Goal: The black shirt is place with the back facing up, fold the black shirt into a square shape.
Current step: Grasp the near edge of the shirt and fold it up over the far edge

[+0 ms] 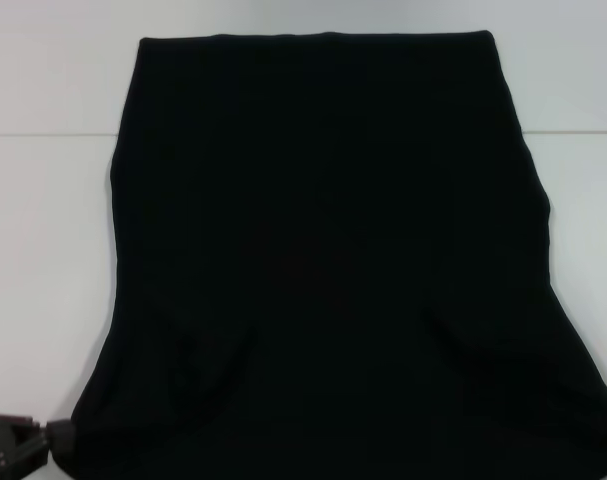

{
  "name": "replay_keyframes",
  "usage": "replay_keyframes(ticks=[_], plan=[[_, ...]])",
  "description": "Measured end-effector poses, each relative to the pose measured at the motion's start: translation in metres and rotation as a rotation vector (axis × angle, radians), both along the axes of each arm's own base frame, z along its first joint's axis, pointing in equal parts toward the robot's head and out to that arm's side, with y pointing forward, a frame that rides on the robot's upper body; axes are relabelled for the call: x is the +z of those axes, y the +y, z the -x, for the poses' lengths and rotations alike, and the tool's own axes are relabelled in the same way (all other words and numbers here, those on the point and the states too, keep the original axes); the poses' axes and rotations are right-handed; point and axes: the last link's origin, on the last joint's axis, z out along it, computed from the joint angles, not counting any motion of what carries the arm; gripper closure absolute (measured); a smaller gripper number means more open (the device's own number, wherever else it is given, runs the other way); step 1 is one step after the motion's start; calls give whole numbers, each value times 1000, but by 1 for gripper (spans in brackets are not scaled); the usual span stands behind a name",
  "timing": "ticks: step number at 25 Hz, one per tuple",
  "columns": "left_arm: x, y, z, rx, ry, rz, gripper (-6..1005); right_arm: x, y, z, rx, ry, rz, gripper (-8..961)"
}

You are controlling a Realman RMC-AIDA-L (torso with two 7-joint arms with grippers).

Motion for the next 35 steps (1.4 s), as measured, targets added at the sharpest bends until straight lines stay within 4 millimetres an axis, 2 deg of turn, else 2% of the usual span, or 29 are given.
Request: replay_keyframes(ticks=[6,9,11,15,20,25,28,29,30,35], plan=[[-2,-17,-3,4,-52,53,974,-1,-30,-5,-14,54,42,891],[-4,-20,-3,20,-64,72,973,-2,-37,-5,-23,73,56,891],[-4,-16,-5,20,-69,79,973,-2,-36,-5,-20,76,56,891],[-4,0,-15,-14,-74,88,972,1,-23,3,9,80,39,891],[1,43,-34,-74,-71,67,971,14,10,20,69,95,-47,891],[6,104,-53,-87,-63,-4,970,17,57,40,94,65,-135,892],[8,139,-66,-82,-42,-63,970,14,85,51,82,41,-189,892],[9,150,-69,-80,-32,-88,970,10,102,59,78,30,-220,892],[9,159,-73,-78,-25,-112,969,10,102,59,78,30,-220,892],[6,202,-85,-45,28,-240,968,-3,141,72,36,-5,-302,894]])
